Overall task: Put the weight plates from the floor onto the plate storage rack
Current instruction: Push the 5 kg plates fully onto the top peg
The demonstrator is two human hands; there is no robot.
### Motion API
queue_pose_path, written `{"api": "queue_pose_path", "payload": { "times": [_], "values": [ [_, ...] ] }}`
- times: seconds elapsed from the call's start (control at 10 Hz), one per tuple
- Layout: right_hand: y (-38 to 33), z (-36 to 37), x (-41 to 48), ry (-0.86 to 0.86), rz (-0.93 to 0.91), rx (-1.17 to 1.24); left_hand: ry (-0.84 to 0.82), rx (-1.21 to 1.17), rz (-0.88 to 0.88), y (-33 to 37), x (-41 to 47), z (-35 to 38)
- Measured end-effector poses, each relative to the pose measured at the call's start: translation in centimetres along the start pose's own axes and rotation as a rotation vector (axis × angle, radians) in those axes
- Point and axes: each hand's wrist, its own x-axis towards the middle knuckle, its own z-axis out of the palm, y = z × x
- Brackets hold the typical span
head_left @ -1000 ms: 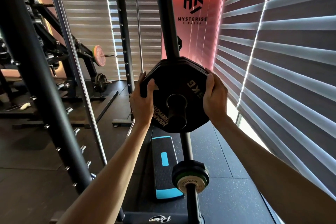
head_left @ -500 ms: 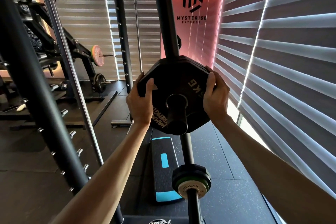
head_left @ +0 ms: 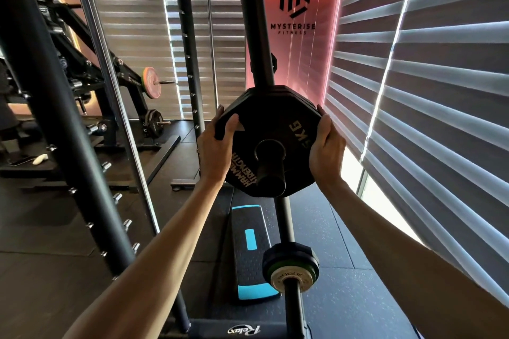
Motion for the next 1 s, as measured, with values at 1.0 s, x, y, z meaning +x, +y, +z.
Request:
{"api": "queue_pose_path", "payload": {
  "times": [1.0],
  "values": [
    [-6.7,-3.9,4.6,-0.165,-0.178,-0.220,-0.045,0.131,0.191,6.2,2.6,-1.0]
  ]
}}
